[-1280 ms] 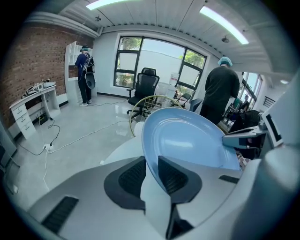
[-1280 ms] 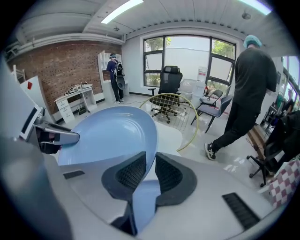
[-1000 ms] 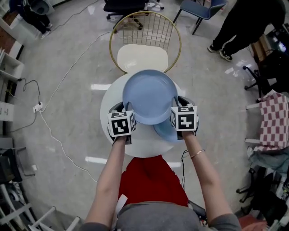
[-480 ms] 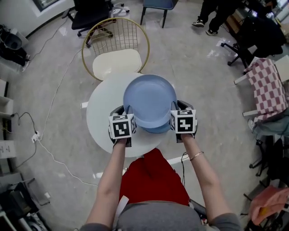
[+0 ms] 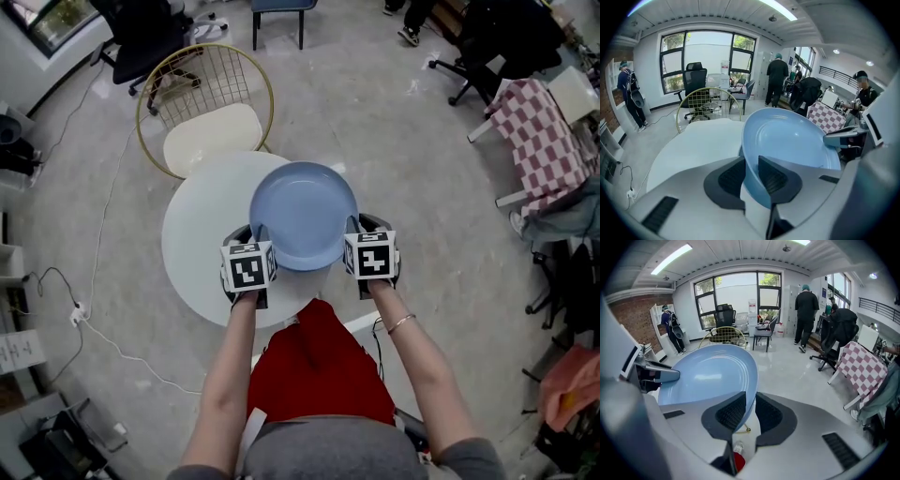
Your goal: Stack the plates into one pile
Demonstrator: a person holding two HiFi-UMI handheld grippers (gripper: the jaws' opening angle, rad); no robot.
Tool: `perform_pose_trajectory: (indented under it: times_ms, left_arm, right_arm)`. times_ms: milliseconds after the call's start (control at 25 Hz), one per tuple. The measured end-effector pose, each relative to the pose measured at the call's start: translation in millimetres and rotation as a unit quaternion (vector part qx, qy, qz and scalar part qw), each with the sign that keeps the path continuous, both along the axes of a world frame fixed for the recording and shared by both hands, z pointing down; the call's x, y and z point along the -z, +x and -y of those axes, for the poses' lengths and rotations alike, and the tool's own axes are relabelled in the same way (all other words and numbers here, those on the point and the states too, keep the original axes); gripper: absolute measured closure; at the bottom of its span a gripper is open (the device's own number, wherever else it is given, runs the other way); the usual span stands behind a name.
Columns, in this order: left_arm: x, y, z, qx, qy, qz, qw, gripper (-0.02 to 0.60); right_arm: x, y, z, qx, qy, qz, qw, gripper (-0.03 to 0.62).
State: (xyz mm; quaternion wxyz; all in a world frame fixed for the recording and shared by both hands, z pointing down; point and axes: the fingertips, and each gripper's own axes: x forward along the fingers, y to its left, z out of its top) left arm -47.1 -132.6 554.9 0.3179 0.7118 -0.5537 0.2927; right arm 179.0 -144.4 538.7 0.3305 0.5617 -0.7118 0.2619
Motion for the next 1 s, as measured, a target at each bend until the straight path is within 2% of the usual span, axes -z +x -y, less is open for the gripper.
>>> perform_pose_trajectory:
  times_ms: [400, 1000]
  left_arm:
    - [-23.7, 9.4, 0.0, -0.019, -0.021, 0.016, 0.9995, 0.485]
    - [-40.0, 3.5, 3.2, -0.02, -0.034, 0.025, 0.9989, 0.476]
  right_arm:
    - [-26.9, 9.0, -7.0, -0.004, -0.025, 0.005, 1.0, 0.516]
    - [-46.7, 2.6, -4.4, 0.009, -0.04, -0.011, 0.999, 0.514]
